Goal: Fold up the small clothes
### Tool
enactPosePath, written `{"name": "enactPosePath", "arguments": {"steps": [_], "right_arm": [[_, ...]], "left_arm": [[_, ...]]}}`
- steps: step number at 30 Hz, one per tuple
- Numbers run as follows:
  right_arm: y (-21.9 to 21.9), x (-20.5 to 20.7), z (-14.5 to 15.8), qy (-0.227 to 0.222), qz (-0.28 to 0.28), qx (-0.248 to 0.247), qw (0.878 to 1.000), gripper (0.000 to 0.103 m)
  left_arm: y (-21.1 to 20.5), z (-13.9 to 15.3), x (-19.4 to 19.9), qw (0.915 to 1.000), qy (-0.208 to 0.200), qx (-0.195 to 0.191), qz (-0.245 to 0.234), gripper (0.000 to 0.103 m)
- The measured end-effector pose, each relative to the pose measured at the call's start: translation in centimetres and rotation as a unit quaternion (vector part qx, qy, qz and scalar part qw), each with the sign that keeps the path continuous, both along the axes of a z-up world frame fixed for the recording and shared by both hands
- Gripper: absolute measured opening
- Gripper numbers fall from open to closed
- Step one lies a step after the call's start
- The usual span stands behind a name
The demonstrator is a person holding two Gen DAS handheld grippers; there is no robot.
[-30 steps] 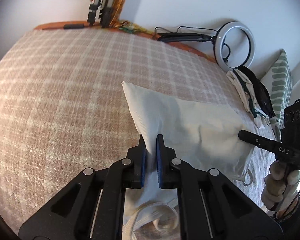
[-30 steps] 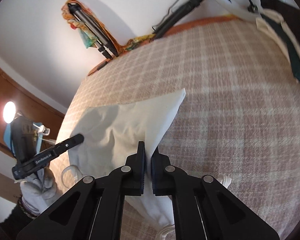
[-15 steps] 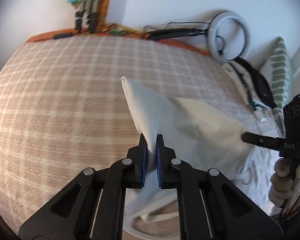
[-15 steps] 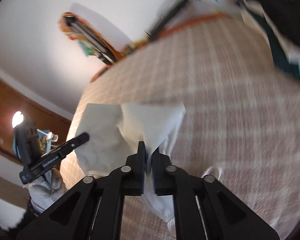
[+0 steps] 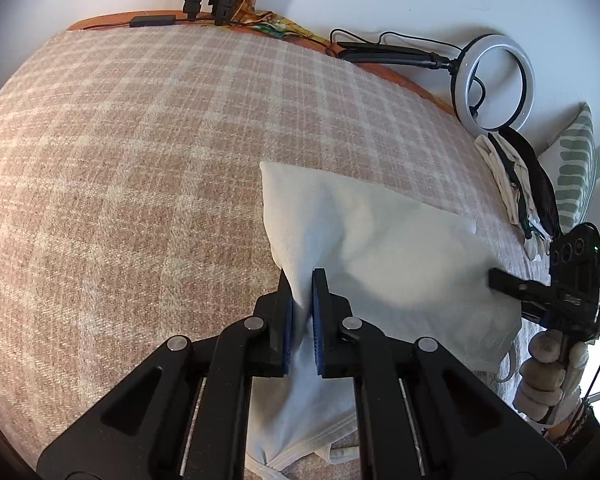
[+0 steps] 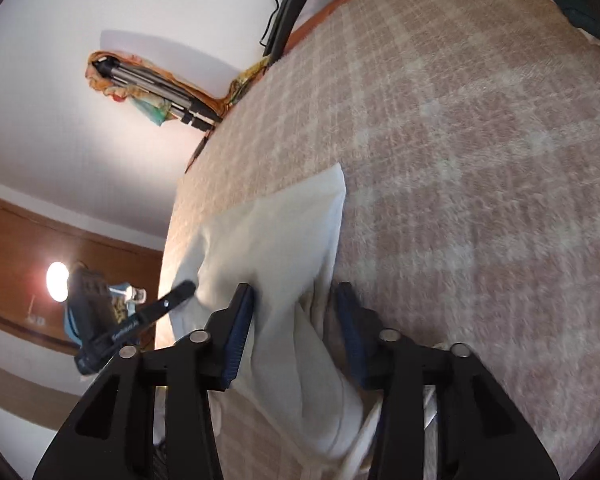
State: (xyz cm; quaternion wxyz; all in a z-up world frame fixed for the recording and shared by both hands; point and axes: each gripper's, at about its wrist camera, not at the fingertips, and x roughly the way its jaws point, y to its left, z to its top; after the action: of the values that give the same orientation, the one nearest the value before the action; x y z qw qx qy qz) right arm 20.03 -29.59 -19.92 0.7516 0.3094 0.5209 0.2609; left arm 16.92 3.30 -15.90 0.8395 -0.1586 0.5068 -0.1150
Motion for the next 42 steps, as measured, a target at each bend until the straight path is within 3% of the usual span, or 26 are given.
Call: {"name": "enactPosePath", "arguments": {"steps": [2,4,11,14,16,18,20,23,25,26,29,31,32,33,34,35,38,40,42], "right_arm": [[0.9,0.5,-0.4,0.008,0.006,-0.001,1.000,0.013],[1.6,0.5,-0.1,0.001,0.004,-0.014,1.000,0.011],[3.0,-1.6,6.0,-0.104,0.018,-0.095,0.990,0.006],[2.7,-1.9,6.4,-0.104,0.033,-0.079,0.991,0.007],[2.7,-1.7,5.4,-0.083,0.043,-0.066,0.993,0.012],[2.3,-1.4,4.2,-0.049,0.033,-0.098,0.993,0.029],[1.5,-1.8,3.9,-0.036,0.013,-0.132,0.991,0.031],[0.3,-4.0,5.3,-0.050,0.011,-0.135,0.990,0.032],[0.1,-5.9,6.3,-0.078,0.033,-0.135,0.987,0.044],[0.3,-6.8,6.6,-0.090,0.044,-0.147,0.984,0.052],[1.7,-8.3,5.5,-0.097,0.078,-0.207,0.970,0.054],[2.7,-8.7,4.2,-0.084,0.089,-0.244,0.962,0.053],[3.1,-8.8,3.6,-0.079,0.096,-0.254,0.959,0.042],[3.5,-8.9,3.6,-0.083,0.099,-0.262,0.956,0.020],[3.7,-9.0,3.6,-0.078,0.109,-0.250,0.959,0.007],[3.5,-9.0,3.7,-0.060,0.115,-0.210,0.969,0.004],[1.7,-9.1,4.5,-0.037,0.090,-0.067,0.993,0.004],[-0.1,-9.1,4.3,-0.012,0.068,0.026,0.997,0.004],[-1.8,-9.0,2.8,0.026,0.051,0.077,0.995,0.008]], "left_arm": [[-0.1,0.2,-0.1,1.0000,-0.004,0.003,0.002,0.006],[-0.2,0.8,-0.4,0.9999,-0.012,0.001,0.004,0.006],[-1.7,3.8,-1.8,0.9980,-0.059,0.009,-0.018,0.006],[-2.2,3.7,-1.7,0.9977,-0.060,0.020,-0.022,0.006],[-1.9,3.0,-1.4,0.9983,-0.050,0.025,-0.016,0.006],[-1.2,2.1,-1.0,0.9992,-0.034,0.019,-0.012,0.006],[-0.6,1.8,-1.0,0.9995,-0.025,0.018,-0.004,0.006],[0.4,2.6,-1.4,0.9992,-0.036,0.019,-0.003,0.006],[0.7,3.3,-1.8,0.9985,-0.048,0.024,-0.007,0.006],[0.7,3.4,-1.9,0.9984,-0.050,0.026,-0.008,0.006],[1.0,3.2,-2.2,0.9988,-0.045,0.021,-0.005,0.006],[0.9,3.0,-2.4,0.9990,-0.041,0.019,-0.004,0.006],[0.9,3.0,-2.6,0.9990,-0.040,0.020,-0.003,0.006],[0.8,3.0,-2.7,0.9990,-0.040,0.022,-0.003,0.006],[0.8,3.0,-2.9,0.9989,-0.040,0.023,-0.003,0.006],[0.8,3.1,-3.0,0.9989,-0.041,0.023,-0.002,0.006],[1.2,3.4,-3.3,0.9987,-0.046,0.022,0.002,0.006],[1.5,3.5,-3.4,0.9988,-0.045,0.020,0.004,0.006],[1.7,3.3,-3.5,0.9989,-0.042,0.018,0.004,0.006]]}}
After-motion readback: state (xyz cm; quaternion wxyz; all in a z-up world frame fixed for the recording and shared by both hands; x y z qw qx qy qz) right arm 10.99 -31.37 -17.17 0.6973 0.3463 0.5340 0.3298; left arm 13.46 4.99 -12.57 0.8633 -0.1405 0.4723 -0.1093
